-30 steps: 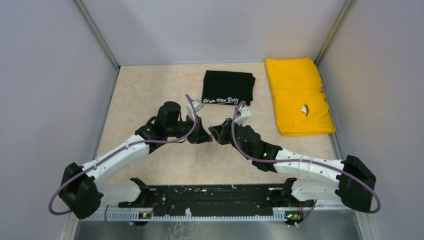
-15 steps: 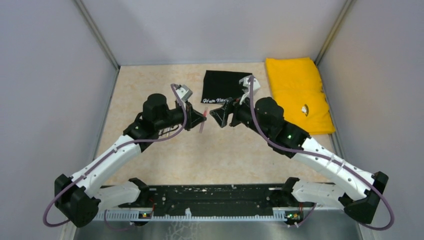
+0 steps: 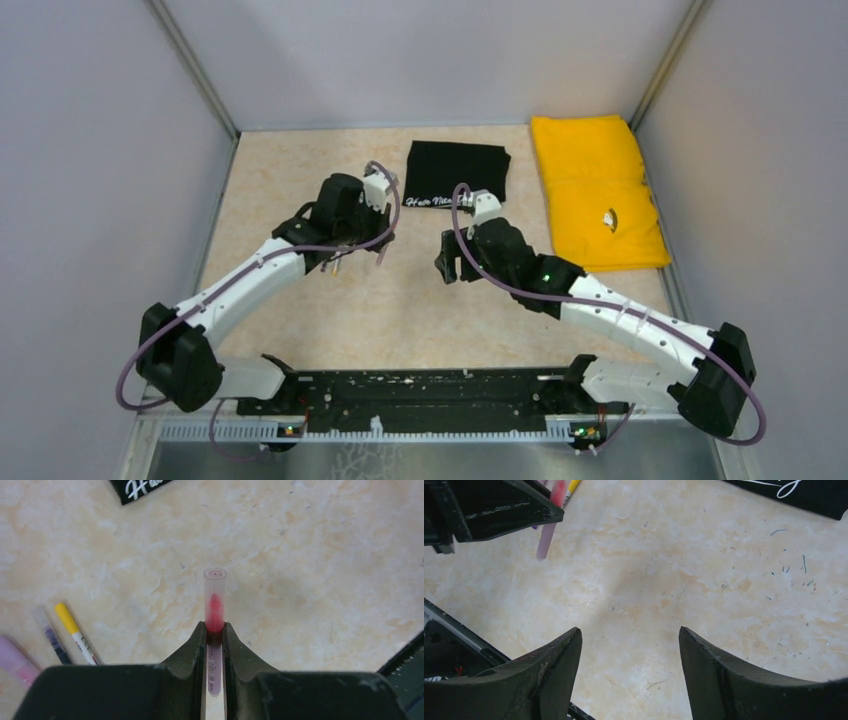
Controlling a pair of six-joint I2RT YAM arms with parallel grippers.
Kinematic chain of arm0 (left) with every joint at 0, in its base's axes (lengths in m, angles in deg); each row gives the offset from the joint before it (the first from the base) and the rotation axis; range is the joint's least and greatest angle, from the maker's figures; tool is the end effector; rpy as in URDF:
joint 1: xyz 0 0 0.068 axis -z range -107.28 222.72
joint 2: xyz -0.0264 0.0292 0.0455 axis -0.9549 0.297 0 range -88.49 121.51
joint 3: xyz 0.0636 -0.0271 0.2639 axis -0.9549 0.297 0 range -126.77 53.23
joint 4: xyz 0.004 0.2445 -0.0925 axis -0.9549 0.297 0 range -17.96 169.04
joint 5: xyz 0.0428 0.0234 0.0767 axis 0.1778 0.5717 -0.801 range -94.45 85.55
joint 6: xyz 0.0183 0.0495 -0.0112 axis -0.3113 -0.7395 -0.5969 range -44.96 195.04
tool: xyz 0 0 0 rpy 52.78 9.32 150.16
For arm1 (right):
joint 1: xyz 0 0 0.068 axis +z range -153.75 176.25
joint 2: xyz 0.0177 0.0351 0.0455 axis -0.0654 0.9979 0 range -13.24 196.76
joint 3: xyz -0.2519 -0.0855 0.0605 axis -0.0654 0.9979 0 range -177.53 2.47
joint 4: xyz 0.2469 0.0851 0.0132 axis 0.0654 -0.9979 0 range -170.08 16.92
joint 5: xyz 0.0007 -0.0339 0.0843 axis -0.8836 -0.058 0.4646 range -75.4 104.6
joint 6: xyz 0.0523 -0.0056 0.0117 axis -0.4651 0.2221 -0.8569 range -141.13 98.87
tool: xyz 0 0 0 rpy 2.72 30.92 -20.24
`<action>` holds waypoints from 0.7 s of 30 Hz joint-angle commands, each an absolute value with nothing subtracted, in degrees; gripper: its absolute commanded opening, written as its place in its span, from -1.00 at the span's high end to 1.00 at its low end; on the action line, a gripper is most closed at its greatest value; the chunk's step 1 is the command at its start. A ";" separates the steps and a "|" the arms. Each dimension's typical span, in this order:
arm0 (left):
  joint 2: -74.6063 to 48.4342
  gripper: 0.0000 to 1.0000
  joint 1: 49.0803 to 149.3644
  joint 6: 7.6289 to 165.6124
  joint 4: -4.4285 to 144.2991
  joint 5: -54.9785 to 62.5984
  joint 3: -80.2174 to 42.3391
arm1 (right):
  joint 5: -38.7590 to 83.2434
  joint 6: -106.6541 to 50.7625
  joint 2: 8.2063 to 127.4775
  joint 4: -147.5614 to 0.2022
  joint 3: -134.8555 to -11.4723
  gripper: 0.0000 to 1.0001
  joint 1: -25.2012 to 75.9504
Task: Insert the pens into the pen caps
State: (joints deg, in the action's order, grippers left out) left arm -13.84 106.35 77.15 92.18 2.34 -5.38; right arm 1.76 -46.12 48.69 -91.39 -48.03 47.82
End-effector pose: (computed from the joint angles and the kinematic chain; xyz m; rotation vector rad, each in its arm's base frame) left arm 0.2394 -0.1643 0.2933 0.6725 2.1353 -0.4748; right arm 0.1568 0.1848 0.3029 -0.3532 2.0986 0.5761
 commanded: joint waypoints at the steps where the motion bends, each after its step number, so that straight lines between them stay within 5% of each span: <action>1: -7.09 1.00 104.66 75.66 99.90 -3.61 -9.36 | 1.43 -47.29 49.13 -89.72 -48.53 -0.40 47.65; 21: 13.81 1.00 96.26 77.59 107.14 -12.05 -13.80 | 9.70 -48.20 54.56 -88.38 -45.25 -0.41 47.59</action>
State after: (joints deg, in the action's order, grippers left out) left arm 12.72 97.26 77.13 105.71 -10.12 -12.16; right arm 8.84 -47.79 54.59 -91.11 -44.82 47.82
